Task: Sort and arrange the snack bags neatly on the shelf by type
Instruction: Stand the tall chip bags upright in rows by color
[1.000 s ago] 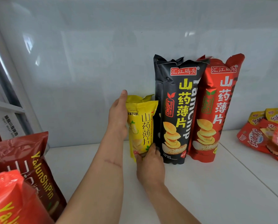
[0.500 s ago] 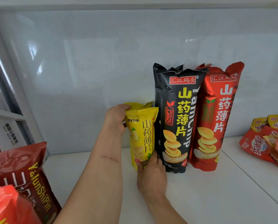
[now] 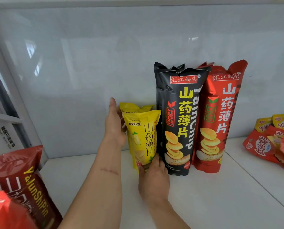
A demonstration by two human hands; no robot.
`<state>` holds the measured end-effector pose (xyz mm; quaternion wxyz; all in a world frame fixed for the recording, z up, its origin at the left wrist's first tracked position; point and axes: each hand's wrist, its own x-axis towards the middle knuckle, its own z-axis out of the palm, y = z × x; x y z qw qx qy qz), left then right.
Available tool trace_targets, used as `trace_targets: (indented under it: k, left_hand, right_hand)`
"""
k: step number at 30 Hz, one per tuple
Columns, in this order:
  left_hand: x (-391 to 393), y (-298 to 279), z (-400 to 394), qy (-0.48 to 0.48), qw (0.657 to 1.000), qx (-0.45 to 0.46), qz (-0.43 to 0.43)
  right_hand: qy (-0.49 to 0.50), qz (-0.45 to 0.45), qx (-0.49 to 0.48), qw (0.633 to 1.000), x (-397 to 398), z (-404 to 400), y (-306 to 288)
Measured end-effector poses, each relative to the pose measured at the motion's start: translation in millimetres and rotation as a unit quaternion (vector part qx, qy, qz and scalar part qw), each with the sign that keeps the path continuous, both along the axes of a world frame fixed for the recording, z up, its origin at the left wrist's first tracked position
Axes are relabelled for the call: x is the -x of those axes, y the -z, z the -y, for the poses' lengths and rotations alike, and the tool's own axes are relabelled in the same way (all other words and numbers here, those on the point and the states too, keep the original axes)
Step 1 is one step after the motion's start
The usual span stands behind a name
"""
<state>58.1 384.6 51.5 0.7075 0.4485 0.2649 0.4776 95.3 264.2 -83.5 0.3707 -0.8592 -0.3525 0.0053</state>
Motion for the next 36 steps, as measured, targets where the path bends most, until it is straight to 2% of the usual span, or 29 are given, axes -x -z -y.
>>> trace_targets:
  k: [4,10,18,22,25,32,36]
  left_hand:
    - [1.4,25.2,11.3,-0.047,0.998,0.005,-0.033]
    - [-0.5,51.9,33.2,0.001,0.999,0.014,-0.051]
    - [3.6,62.9,41.1,0.007,0.991,-0.092,-0.093]
    - [9.9,74.6,36.4,-0.009,0.973,-0.187,-0.136]
    - [11.4,79.6,34.9,0.001,0.961,-0.221,-0.167]
    - [17.1,74.9,40.3,-0.027,0.949,-0.233,-0.209]
    - [31.7,82.4,52.6,-0.058,0.936,-0.219,-0.271]
  right_hand:
    - [-0.003,-0.002,-0.003,1.000,0.4,0.8,0.5]
    - [0.003,-0.010,-0.018,1.000,2.2,-0.6,1.6]
    - [0.018,-0.008,-0.038,0.999,0.5,-5.8,7.2]
    - [0.018,-0.008,-0.052,0.998,0.3,-7.1,9.9]
    - [0.017,-0.009,-0.055,0.998,0.3,-7.1,10.2]
    - [0.008,-0.027,-0.071,0.997,-0.1,-5.6,9.5]
    - [0.000,-0.005,-0.060,0.998,6.1,8.3,8.5]
